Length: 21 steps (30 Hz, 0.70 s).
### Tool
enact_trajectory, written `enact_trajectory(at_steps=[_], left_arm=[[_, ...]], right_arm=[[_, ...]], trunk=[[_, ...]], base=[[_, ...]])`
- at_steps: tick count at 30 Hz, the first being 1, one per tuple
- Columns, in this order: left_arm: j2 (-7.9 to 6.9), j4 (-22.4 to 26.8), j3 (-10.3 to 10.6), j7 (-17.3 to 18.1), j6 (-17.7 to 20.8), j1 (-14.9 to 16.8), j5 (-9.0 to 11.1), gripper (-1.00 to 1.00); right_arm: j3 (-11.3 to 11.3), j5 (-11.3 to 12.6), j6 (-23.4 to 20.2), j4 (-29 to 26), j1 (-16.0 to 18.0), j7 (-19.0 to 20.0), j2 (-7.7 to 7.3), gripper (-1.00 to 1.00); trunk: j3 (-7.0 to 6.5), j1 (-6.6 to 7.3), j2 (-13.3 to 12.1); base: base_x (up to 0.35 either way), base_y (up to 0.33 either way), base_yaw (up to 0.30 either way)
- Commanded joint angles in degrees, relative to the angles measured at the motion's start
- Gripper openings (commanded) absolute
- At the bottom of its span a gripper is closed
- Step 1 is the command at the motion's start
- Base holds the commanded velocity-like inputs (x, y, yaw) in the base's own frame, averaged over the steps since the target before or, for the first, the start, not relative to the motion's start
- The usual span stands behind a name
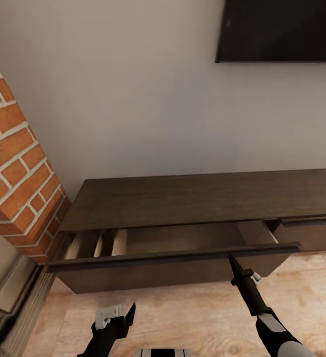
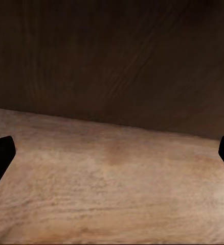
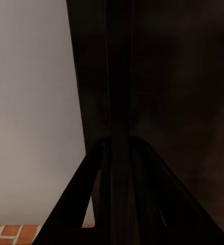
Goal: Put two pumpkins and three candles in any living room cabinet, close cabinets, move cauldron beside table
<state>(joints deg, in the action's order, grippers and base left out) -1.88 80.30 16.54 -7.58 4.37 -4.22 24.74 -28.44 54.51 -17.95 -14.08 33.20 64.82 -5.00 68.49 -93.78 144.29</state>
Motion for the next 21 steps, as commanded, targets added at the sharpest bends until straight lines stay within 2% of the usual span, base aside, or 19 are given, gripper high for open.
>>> enact_trajectory(at_steps=[1, 17, 21], left_arm=[[-0.06, 0.12, 0.12, -0.44, 0.2, 0.01, 0.49, 1.0], [-0.06, 0.04, 0.14, -0.51, 0.2, 0.01, 0.49, 1.0], [-0.06, 0.03, 0.14, -0.51, 0.2, 0.01, 0.49, 1.0]], right_arm=[[0.67, 0.79, -1.04, 0.06, 0.02, 0.56, -0.01, -1.0], [0.24, 1.28, -0.92, 0.1, -0.03, 0.66, 0.17, -1.0], [0.15, 1.23, -0.94, 0.16, -0.06, 0.58, 0.14, -1.0]], trunk=[[0.03, 0.05, 0.02], [0.03, 0.05, 0.02], [0.03, 0.05, 0.02]], base=[[-0.334, 0.0, 0.0], [-0.336, 0.0, 0.0], [-0.159, 0.0, 0.0]])
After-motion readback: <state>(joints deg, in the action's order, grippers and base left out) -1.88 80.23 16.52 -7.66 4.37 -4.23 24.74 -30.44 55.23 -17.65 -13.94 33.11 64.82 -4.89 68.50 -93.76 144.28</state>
